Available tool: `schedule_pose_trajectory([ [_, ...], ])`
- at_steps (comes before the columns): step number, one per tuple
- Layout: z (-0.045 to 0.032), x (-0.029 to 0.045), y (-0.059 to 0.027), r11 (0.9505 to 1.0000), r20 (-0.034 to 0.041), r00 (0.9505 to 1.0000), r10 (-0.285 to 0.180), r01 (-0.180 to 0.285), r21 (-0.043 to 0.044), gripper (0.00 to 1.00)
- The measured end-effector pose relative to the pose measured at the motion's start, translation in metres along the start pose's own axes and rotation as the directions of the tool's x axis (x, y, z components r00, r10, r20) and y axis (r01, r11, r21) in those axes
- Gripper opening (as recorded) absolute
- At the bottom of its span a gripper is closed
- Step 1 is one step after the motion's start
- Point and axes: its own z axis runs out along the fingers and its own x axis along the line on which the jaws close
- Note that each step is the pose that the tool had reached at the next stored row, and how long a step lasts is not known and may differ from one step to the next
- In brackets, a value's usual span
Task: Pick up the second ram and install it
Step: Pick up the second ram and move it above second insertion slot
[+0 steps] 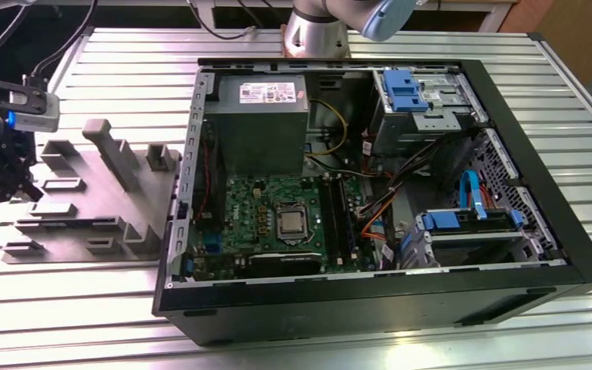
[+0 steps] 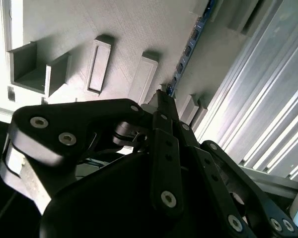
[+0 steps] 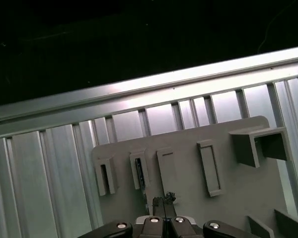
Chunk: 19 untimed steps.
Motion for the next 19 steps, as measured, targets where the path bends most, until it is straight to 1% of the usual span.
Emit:
schedule_pose_trajectory([
  [3, 0.0004, 0.0007, -0.0003, 1.0, 0.0002, 1.0, -0.003, 0.003, 0.0002, 0.1],
  [9, 0.0033, 0.0015, -0.0021, 0.9994, -0.0014, 0.9994, -0.036, 0.036, -0.0012, 0.1],
  [11, 0.0049, 0.0013, -0.0041, 0.999, -0.0016, 0.999, -0.044, 0.044, -0.0012, 0.1],
  [16, 0.0069, 0.0018, -0.0129, 0.9989, -0.0017, 0.9989, -0.047, 0.047, -0.0013, 0.1],
  [19, 0.0082, 0.002, -0.0153, 0.9985, -0.0019, 0.9985, -0.055, 0.055, -0.0015, 0.1],
])
